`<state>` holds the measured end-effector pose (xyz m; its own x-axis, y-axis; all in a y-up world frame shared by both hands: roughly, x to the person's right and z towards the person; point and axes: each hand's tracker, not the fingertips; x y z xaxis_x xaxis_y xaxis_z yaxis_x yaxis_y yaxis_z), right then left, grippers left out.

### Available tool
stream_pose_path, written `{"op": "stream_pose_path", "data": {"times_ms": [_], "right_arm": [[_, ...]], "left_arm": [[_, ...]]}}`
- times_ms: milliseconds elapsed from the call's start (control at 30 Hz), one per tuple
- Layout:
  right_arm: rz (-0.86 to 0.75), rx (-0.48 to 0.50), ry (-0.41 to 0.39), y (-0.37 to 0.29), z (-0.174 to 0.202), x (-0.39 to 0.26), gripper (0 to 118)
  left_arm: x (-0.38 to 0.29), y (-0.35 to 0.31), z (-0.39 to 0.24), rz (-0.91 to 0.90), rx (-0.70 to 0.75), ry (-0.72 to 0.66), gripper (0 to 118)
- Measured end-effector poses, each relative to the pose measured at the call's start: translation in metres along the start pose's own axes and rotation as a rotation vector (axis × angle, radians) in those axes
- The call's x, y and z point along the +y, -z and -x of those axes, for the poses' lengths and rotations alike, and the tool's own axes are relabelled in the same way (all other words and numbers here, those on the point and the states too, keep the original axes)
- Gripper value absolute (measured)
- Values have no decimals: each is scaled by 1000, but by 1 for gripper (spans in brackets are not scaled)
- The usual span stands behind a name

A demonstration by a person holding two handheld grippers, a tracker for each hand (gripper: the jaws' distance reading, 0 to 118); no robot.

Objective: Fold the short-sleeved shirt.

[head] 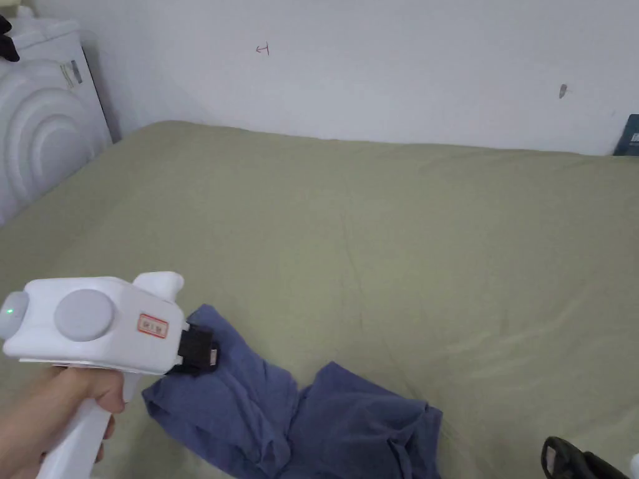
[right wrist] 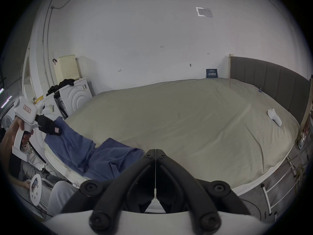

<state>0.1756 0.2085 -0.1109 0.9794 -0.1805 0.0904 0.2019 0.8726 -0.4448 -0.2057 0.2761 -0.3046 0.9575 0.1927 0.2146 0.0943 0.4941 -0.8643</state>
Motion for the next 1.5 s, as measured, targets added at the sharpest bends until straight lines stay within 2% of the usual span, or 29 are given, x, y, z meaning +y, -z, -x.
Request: {"op": "stream_pose_path", "data": {"times_ms": [133, 300, 333, 367, 400, 433, 600, 633, 667, 700, 733, 767, 933, 1033, 1133, 1167, 1233, 1267, 1333, 1400, 1500], "right_arm": [[-12, -14, 42, -10, -13, -4, 3], [-20, -56, 107, -20, -36, -10, 3], [-21, -62, 116, -22, -41, -10, 3], [-23, -72, 128, -24, -45, -11, 3], [-25, -83, 139, -27, -50, -12, 3], [-24, -91, 146, -29, -53, -12, 3], [-9, -130, 178, -33, -71, -19, 3], [0, -128, 190, -31, -72, -20, 3], [9, -124, 201, -27, -73, -21, 3], [15, -119, 206, -24, -74, -23, 3], [26, -118, 208, -21, -73, -24, 3], [37, -114, 208, -16, -71, -25, 3], [82, -70, 206, -7, -61, -27, 3], [118, -39, 172, -4, -55, -24, 3], [160, 24, 134, 8, -45, -18, 3], [177, 56, 120, 15, -39, -15, 3], [224, 161, 104, 39, -23, -6, 3], [245, 243, 122, 53, -15, -2, 3], [333, 486, 224, 92, -2, 1, 3], [408, 635, 333, 133, 9, -5, 3], [516, 757, 434, 191, 5, -28, 3]], "left_arm": [[3, 13, -88, 35, 16, 173, 16], [-9, 71, -175, 117, 31, 271, 17], [-15, 85, -187, 116, 49, 292, 29], [-20, 99, -195, 107, 33, 299, 61], [-22, 113, -200, 136, -7, 301, 106], [-22, 120, -202, 158, -39, 271, 118], [-8, 93, -166, 140, -229, 68, 118], [-6, 85, -154, 125, -248, 51, 115], [-7, 78, -138, 78, -270, 26, 104], [-8, 76, -124, 37, -295, 8, 72], [-8, 75, -118, 50, -313, -7, 31], [-9, 84, -110, 94, -306, -14, 0], [-37, 159, -96, 209, -499, -69, 0], [-56, 202, -102, 266, -544, -120, 0], [-50, 186, -87, 230, -621, -225, 0], [-47, 174, -80, 226, -620, -200, 0], [-43, 146, -65, 166, -560, -110, 0], [-39, 128, -60, 139, -531, -90, 0], [-39, 103, -35, 116, -517, -95, 0], [-38, 87, -9, 84, -485, -123, 0], [-42, 82, 26, 73, -421, -144, 0]]}}
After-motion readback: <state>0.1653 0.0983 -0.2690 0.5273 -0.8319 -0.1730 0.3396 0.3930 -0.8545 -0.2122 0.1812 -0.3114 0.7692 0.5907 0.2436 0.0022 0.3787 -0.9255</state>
